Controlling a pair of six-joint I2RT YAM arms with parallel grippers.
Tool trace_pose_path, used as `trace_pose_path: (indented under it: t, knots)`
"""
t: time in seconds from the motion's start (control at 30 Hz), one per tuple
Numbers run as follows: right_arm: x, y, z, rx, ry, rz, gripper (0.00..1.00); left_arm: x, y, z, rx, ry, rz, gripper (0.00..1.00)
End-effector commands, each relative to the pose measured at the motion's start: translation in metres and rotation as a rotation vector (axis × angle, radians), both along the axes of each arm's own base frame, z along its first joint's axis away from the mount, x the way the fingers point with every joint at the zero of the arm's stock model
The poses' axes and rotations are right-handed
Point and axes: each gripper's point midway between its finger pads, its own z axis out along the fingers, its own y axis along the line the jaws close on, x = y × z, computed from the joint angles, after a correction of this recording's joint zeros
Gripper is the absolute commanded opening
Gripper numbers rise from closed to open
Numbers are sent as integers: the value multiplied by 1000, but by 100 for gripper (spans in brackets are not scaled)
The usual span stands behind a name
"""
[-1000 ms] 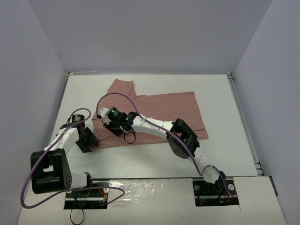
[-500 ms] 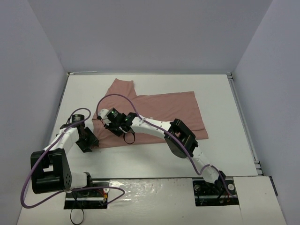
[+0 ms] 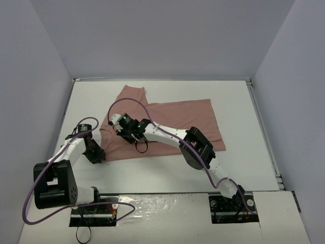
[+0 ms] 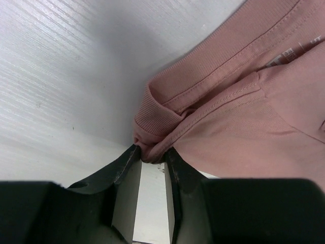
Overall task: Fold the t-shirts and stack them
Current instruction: Fold the flattened tshirt in 1/3 of the way
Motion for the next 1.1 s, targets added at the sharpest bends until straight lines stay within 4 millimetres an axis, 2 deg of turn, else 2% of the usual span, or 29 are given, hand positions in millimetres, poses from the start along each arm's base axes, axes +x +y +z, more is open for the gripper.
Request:
trace_pose_path:
  t: [0.0, 0.2, 0.3, 0.5, 0.7, 0.73, 0.8, 0.87, 1.0, 1.07]
  knots:
    - [48, -8, 67, 109, -110, -86, 0, 5, 2, 2, 4, -22, 13, 20]
    - [76, -28, 79, 129, -122, -156, 0, 5, 2, 3, 3, -24, 11, 18]
    - [101, -51, 85, 126, -144, -240, 0, 5, 2, 3, 5, -24, 12, 18]
    - [133, -84, 95, 132, -168, -340, 0, 5, 3, 3, 5, -24, 12, 18]
    - [149, -97, 94, 135, -168, -374, 1, 5, 3, 3, 5, -25, 12, 18]
    - [151, -99, 95, 136, -168, -379, 8, 5, 3, 3, 5, -24, 12, 18]
    - [153, -104, 96, 140, -165, -394, 31, 5, 3, 3, 5, -25, 10, 18]
    - [152, -107, 108, 161, -168, -400, 42, 6, 3, 6, 7, -32, 8, 18]
    - [142, -115, 135, 201, -176, -413, 47, 13, 4, 20, 14, -69, -1, 18]
    - [139, -133, 149, 222, -173, -452, 47, 16, 5, 30, 20, -87, -20, 19]
